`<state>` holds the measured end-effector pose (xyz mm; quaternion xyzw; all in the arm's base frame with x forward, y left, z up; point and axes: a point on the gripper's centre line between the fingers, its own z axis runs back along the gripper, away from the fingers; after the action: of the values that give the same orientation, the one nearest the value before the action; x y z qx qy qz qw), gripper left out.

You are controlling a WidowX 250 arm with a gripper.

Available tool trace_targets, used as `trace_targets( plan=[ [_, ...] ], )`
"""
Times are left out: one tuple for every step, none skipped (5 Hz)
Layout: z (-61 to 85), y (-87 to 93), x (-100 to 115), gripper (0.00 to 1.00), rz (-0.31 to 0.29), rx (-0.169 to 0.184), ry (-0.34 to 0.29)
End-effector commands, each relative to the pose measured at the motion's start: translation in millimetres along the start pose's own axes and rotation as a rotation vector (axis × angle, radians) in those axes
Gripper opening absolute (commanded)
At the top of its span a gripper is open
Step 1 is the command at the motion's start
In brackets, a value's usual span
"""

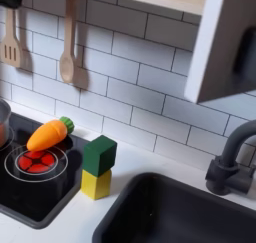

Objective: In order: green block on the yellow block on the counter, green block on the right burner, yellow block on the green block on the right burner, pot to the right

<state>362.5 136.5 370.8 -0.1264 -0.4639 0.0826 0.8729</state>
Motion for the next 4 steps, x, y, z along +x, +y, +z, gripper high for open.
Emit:
trace_targets(
  plan=[
    [-1.8,7.0,17.6,0.00,0.030,0.016,-0.045],
    [-2.2,8.1,20.7,0.00,0.043,0.017,-0.047],
    [-1.0,4.1,22.2,0.00,0.033,0.014,-0.053],
    [2.0,3.7,21.5,0.00,0.047,0.016,-0.051]
  ],
)
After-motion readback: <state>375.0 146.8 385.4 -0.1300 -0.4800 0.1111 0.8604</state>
